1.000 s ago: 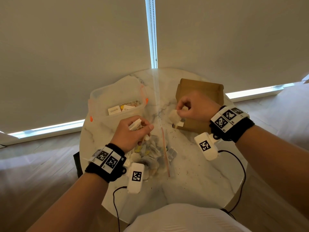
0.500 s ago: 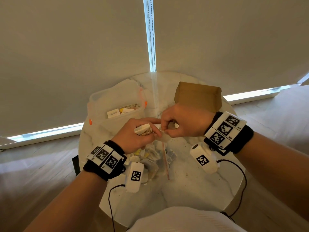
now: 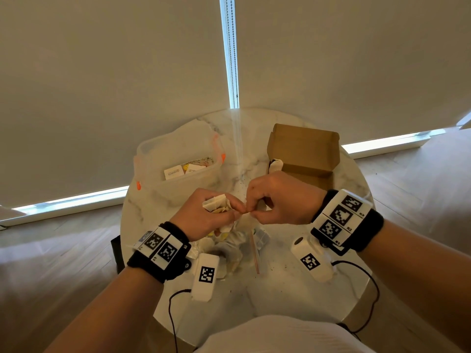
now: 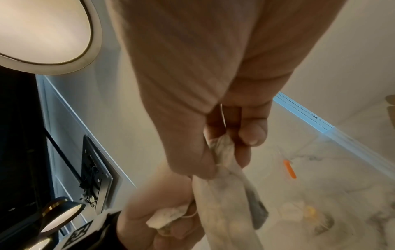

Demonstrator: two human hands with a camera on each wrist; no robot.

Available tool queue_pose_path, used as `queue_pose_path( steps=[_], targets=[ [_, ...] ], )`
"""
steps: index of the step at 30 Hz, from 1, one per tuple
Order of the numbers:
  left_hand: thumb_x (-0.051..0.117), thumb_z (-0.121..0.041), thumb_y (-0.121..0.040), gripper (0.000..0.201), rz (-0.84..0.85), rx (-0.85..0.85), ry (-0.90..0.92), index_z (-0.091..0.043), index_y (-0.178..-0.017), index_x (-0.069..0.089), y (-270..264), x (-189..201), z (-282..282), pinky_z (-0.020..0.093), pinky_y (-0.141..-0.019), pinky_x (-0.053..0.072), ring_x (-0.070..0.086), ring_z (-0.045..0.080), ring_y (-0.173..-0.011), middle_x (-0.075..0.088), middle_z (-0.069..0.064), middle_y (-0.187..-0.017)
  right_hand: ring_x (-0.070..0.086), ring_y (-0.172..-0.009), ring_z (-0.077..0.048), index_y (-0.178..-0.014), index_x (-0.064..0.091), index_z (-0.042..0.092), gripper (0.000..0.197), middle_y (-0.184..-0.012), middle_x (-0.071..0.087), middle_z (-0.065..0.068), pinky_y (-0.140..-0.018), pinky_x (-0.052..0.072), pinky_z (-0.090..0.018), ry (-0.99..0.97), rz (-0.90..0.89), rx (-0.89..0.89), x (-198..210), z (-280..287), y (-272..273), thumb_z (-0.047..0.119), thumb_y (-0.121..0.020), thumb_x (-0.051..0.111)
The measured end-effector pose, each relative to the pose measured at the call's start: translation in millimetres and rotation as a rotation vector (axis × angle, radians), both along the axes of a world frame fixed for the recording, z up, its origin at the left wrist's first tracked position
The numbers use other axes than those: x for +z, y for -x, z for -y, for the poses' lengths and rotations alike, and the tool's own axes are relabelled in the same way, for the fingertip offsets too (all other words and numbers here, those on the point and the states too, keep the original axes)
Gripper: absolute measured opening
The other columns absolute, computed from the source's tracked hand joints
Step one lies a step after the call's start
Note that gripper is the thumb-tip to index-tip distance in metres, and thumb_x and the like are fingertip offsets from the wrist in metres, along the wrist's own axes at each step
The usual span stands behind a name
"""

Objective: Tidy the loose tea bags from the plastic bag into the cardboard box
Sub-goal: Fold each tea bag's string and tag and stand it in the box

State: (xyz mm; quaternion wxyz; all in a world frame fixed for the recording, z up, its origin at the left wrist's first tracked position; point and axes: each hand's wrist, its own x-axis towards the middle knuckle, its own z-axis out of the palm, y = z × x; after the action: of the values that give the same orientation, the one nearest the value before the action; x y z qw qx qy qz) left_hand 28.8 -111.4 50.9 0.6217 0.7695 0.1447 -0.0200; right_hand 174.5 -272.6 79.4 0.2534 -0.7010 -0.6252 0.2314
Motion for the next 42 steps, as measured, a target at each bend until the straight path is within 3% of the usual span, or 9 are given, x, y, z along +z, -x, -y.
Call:
queue_pose_path(
  steps=[4, 9, 12, 15, 18, 22, 32, 37, 42],
  targets=[
    [0.07, 0.004, -0.086, 0.027, 0.045, 0.061, 0.025, -0.021, -0.078, 0.078, -1, -1, -1, 0.026, -0.048, 0.047, 0.059, 0.02, -0.058, 0.071, 0.014, -0.078, 0.052, -0.061, 0.002, -0.08, 0.076, 0.013, 0.006, -0.08, 0.067, 0.003, -0.06, 0.045, -0.013, -0.068, -0.034, -0.08, -4, 3, -4, 0.009, -0.078, 0.075],
    [0.075, -0.001, -0.081, 0.019, 0.038, -0.005, -0.054, -0.019, -0.08, 0.078, -2, -3, 0, 0.04, -0.063, 0.056, 0.068, 0.03, -0.079, 0.072, -0.006, -0.103, 0.054, -0.064, 0.002, -0.081, 0.076, 0.012, 0.007, -0.079, 0.066, 0.008, -0.063, 0.046, -0.012, -0.059, -0.05, -0.044, -2, 1, -2, 0.007, -0.077, 0.074],
    [0.073, 0.006, -0.082, 0.021, -0.02, -0.016, -0.02, -0.015, -0.082, 0.075, -3, -2, 4, 0.027, -0.048, 0.052, 0.062, 0.013, -0.058, 0.074, -0.008, -0.087, 0.055, -0.066, 0.002, -0.083, 0.076, 0.013, 0.008, -0.082, 0.064, 0.01, -0.065, 0.046, -0.012, -0.037, -0.062, -0.019, 1, -1, -2, 0.008, -0.078, 0.074],
    [0.074, 0.001, -0.083, 0.018, -0.015, 0.016, -0.045, -0.017, -0.084, 0.076, -3, -1, 3, 0.025, -0.046, 0.049, 0.057, 0.014, -0.053, 0.069, 0.002, -0.07, 0.056, -0.068, 0.0, -0.083, 0.074, 0.016, 0.006, -0.087, 0.066, 0.006, -0.064, 0.048, -0.015, 0.003, -0.064, -0.032, 3, -1, -4, 0.012, -0.079, 0.074],
    [0.079, -0.006, -0.081, 0.009, 0.03, 0.099, -0.034, -0.014, -0.085, 0.078, -1, 1, -1, 0.024, -0.046, 0.048, 0.058, 0.019, -0.059, 0.072, 0.017, -0.08, 0.056, -0.067, -0.006, -0.08, 0.069, 0.014, 0.006, -0.081, 0.062, 0.004, -0.062, 0.048, -0.02, 0.011, -0.106, -0.083, 7, 3, -6, 0.009, -0.077, 0.069],
    [0.082, -0.009, -0.076, 0.009, 0.098, 0.213, -0.036, -0.007, -0.084, 0.077, -4, 4, 0, 0.024, -0.045, 0.048, 0.059, 0.015, -0.058, 0.071, 0.018, -0.08, 0.06, -0.066, -0.009, -0.08, 0.067, 0.012, 0.006, -0.074, 0.066, 0.002, -0.066, 0.054, -0.03, 0.036, -0.148, -0.113, 14, 2, -13, 0.006, -0.08, 0.065],
    [0.083, -0.019, -0.067, 0.027, 0.238, 0.179, -0.041, -0.002, -0.087, 0.077, -12, 15, 10, 0.023, -0.046, 0.049, 0.06, 0.01, -0.056, 0.069, 0.005, -0.075, 0.064, -0.068, -0.003, -0.086, 0.074, 0.017, 0.004, -0.078, 0.07, 0.006, -0.065, 0.053, -0.018, 0.031, -0.161, -0.192, 22, -4, -17, 0.015, -0.083, 0.073],
    [0.077, -0.005, -0.082, 0.002, 0.265, 0.197, -0.119, -0.006, -0.083, 0.078, -15, 15, 8, 0.032, -0.04, 0.049, 0.056, 0.02, -0.05, 0.069, 0.007, -0.074, 0.064, -0.069, -0.002, -0.087, 0.075, 0.017, 0.005, -0.077, 0.07, 0.007, -0.063, 0.05, -0.016, 0.01, -0.155, -0.224, 19, -4, -17, 0.014, -0.083, 0.073],
    [0.076, -0.001, -0.083, 0.004, 0.291, 0.347, -0.084, -0.004, -0.081, 0.077, -19, 18, 6, 0.027, -0.042, 0.047, 0.056, 0.019, -0.048, 0.072, 0.006, -0.078, 0.068, -0.074, -0.013, -0.099, 0.066, 0.004, 0.015, -0.085, 0.072, -0.011, -0.072, 0.057, -0.028, -0.211, -0.504, -0.477, -2, 0, -14, 0.014, -0.088, 0.07]
  ],
)
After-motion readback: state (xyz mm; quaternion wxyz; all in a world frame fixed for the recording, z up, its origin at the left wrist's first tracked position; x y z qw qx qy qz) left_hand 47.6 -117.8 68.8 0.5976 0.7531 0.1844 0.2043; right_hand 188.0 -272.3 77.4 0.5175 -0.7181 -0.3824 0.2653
